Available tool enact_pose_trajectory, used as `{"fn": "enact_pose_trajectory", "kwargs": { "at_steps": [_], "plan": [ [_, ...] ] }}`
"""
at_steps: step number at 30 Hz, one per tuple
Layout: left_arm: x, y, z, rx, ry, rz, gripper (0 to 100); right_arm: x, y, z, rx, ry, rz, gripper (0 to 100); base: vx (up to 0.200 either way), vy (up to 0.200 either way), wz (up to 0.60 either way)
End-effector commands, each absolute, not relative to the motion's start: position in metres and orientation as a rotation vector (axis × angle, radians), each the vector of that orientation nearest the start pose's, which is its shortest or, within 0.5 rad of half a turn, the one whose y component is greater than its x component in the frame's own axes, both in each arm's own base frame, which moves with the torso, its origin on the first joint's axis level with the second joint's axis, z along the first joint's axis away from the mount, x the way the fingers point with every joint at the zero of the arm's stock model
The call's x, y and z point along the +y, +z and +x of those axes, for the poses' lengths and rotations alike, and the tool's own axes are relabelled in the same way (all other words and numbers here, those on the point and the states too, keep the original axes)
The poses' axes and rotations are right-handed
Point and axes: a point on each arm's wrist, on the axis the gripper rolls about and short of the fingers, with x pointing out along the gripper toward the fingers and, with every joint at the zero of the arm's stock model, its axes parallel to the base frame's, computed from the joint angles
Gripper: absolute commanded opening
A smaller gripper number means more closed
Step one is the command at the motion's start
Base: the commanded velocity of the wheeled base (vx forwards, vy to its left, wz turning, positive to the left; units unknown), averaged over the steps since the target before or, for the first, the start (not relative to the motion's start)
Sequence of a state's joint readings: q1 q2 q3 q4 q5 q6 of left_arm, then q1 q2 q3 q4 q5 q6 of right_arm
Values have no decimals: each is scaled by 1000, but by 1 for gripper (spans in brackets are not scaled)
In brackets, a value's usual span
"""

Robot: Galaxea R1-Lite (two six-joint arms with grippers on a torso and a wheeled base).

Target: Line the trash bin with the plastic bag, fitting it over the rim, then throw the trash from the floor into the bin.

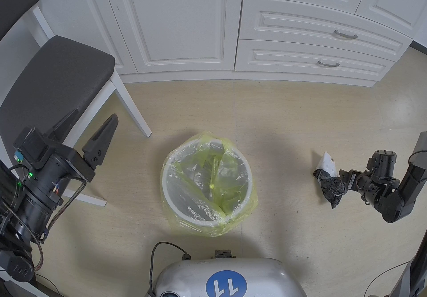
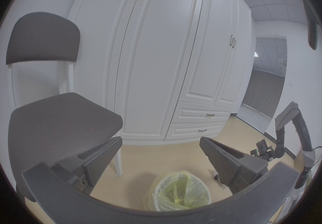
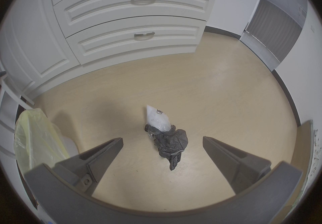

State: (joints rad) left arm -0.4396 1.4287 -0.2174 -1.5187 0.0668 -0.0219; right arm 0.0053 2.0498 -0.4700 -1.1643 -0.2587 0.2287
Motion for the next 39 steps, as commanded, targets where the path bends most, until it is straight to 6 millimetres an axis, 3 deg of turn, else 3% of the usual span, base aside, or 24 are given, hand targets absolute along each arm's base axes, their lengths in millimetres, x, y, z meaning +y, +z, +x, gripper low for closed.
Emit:
{"fn": "enact_pose_trajectory", "kwargs": {
  "at_steps": [1,4,6,9,10,12,16,21,25,28,33,39],
  "plan": [
    [-73,197,160,-335,-357,-82,100,2,68,269,372,-266,134,100,0,0,0],
    [-74,193,162,-307,-356,-73,100,-2,73,256,366,-277,127,100,0,0,0],
    [-75,187,165,-269,-343,-65,100,-8,80,235,358,-298,131,100,0,0,0],
    [-75,188,165,-272,-336,-67,100,-8,82,230,356,-300,134,100,0,0,0],
    [-71,180,159,-237,-293,-62,100,-9,89,210,326,-327,147,100,0,0,0],
    [-71,173,154,-210,-308,-52,100,-12,94,200,290,-388,162,100,0,0,0],
    [-83,173,157,-209,-354,-36,100,-18,103,181,232,-500,149,100,0,0,0],
    [-85,172,152,-213,-380,-8,100,-18,115,158,167,-501,111,100,0,0,0],
    [-83,173,150,-212,-376,-15,100,-14,140,127,32,-473,9,100,0,0,0],
    [-83,177,152,-226,-371,-45,100,-17,159,106,-18,-525,-215,100,0,0,0],
    [-80,185,148,-267,-372,-67,100,-19,190,93,-34,-584,-274,100,0,0,0],
    [-78,189,145,-289,-374,-74,100,-18,218,85,55,-558,-140,100,0,0,0]
  ]
}}
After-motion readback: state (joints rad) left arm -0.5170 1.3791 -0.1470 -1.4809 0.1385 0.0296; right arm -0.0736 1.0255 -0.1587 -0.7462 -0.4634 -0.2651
